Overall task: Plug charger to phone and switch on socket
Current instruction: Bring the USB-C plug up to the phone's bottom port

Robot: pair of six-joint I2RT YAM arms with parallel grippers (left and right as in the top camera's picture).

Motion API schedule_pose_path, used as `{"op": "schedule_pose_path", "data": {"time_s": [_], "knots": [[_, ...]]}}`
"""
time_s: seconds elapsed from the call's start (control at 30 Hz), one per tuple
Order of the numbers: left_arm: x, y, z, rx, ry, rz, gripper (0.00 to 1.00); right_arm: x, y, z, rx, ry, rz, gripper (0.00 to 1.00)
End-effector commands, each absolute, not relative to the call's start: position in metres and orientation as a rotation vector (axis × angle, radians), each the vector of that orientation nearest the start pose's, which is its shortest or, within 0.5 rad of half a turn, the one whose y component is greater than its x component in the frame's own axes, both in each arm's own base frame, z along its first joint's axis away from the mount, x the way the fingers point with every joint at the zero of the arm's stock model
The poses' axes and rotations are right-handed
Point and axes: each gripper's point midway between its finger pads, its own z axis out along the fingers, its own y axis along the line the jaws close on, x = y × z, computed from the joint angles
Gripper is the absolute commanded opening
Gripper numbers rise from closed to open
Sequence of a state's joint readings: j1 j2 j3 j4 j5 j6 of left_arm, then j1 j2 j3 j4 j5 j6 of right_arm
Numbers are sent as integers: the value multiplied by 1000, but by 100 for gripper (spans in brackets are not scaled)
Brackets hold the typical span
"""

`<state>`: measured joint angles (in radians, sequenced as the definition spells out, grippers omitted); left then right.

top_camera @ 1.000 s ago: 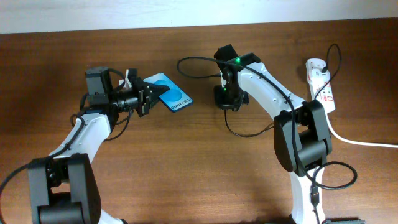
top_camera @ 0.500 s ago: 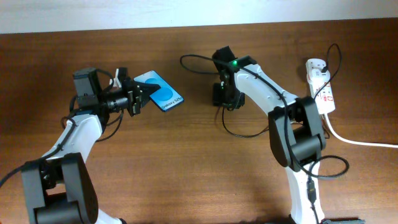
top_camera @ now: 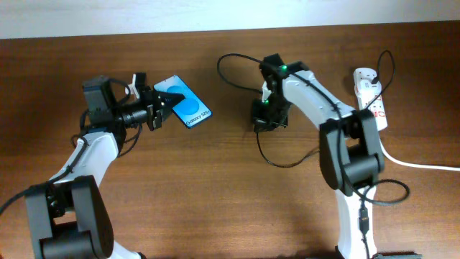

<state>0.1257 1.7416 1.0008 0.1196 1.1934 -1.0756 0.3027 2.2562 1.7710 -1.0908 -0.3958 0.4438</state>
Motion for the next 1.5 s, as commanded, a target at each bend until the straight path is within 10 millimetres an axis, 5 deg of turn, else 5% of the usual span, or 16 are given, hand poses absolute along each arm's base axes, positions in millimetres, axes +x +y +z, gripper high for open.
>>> {"op": "schedule_pose_path", "data": {"time_s": [0.0, 0.07, 0.1, 0.23, 0.27, 0.33, 0.4, 0.57, 1.2, 1.37, 1.47], "knots": [[420, -113, 222, -257, 2069, -1847, 0, 351, 196, 139, -52, 3123, 891, 4], [424, -114, 239, -200, 2012, -1848, 0, 325, 202, 181, -193, 3060, 1035, 4], [424, -114, 242, -195, 2008, -1851, 0, 302, 213, 229, -347, 2912, 1228, 4], [417, -134, 253, -61, 1987, -1868, 0, 248, 199, 299, -563, 2678, 1196, 4], [414, -145, 257, -51, 1998, -1899, 0, 241, 197, 299, -585, 2630, 1186, 4], [409, -162, 268, 40, 1990, -1914, 0, 237, 206, 261, -503, 2525, 1302, 4], [403, -173, 280, 95, 1988, -1951, 0, 266, 232, 237, -375, 2328, 1528, 4], [388, -176, 287, 282, 1956, -1945, 0, 275, 270, 238, -498, 2221, 1448, 4], [384, -191, 286, 374, 1919, -1908, 0, 275, 280, 223, -490, 2283, 1260, 4], [393, -190, 257, 280, 1994, -1903, 0, 266, 280, 221, -540, 2324, 1213, 4], [393, -190, 258, 293, 1984, -1897, 0, 263, 282, 224, -556, 2315, 1241, 4]]}}
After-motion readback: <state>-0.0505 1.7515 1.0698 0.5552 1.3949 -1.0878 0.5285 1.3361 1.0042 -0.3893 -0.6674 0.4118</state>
